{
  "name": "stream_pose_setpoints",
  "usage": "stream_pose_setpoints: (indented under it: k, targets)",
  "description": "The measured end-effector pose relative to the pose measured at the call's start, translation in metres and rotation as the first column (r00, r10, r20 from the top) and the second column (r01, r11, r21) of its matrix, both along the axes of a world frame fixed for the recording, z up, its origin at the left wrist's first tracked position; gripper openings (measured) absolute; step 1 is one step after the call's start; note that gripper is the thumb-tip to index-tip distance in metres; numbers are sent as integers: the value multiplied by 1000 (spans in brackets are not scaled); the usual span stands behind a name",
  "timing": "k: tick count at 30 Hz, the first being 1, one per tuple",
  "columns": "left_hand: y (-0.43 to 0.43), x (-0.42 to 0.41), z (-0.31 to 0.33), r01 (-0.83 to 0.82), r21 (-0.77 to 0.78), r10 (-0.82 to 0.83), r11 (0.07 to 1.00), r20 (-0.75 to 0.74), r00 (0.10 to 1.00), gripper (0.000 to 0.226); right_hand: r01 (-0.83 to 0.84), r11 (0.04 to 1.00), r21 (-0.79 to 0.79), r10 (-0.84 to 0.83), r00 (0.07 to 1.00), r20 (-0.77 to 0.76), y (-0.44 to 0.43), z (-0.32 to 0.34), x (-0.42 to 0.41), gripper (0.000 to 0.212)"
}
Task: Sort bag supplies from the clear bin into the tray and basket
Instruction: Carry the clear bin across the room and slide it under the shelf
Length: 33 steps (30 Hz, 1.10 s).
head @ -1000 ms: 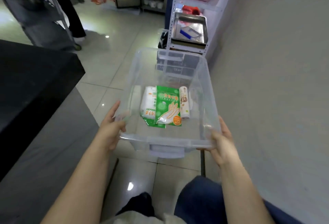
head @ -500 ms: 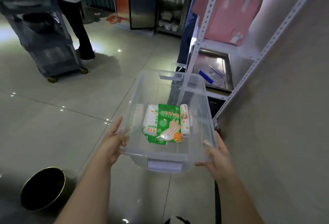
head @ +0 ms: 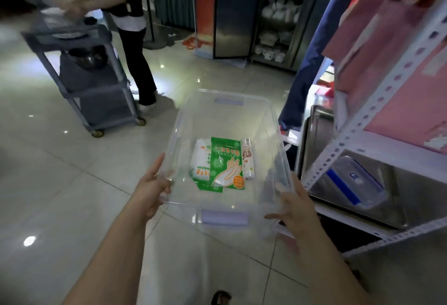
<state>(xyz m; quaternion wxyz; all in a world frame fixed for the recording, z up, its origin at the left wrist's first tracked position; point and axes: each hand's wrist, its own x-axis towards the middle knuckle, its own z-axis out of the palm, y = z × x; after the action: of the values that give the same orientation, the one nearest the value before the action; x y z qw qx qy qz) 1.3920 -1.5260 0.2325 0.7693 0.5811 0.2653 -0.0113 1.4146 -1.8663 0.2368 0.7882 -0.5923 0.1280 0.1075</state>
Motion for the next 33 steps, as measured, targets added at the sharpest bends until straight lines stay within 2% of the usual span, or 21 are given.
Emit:
stream_pose_setpoints:
  k: [5, 7, 10, 13, 15, 18, 24, 28, 33]
  targets:
    - [40, 110, 5, -31, -13, 31, 999, 0, 1000, 79, -11, 999, 51, 16, 995, -98, 35, -14, 126, 50]
    - [56, 160, 0, -6, 7, 6, 1000, -17, 1000, 86, 41, 997, 66, -29, 983, -183, 51, -24, 174, 55]
    - [78, 248, -11, 86, 38, -84, 996, -44, 995, 95, 104, 990, 91, -80, 969, -234, 74, -44, 247, 57]
    - [96, 343, -19, 225, 72, -222, 972, -45, 974, 92, 177, 978, 113, -146, 960, -238, 97, -60, 316, 60]
    - [106, 407, -22, 291, 64, -286, 955, -79, 955, 91, 285, 956, 74, -252, 922, -293, 109, -67, 360, 60]
    - [113, 501, -27, 403, 30, -396, 915, -125, 910, 94, 388, 916, 100, -331, 874, -356, 124, -69, 415, 57]
    - [76, 675, -44, 580, 25, -566, 814, -192, 802, 93, 548, 833, 72, -474, 775, -419, 120, -81, 498, 48]
    - [26, 777, -66, 684, 53, -653, 727, -251, 714, 95, 653, 754, 79, -549, 691, -470, 101, -111, 554, 64]
    - [-37, 875, -85, 763, 63, -697, 644, -362, 619, 96, 760, 645, 77, -614, 576, -539, 70, -138, 622, 65]
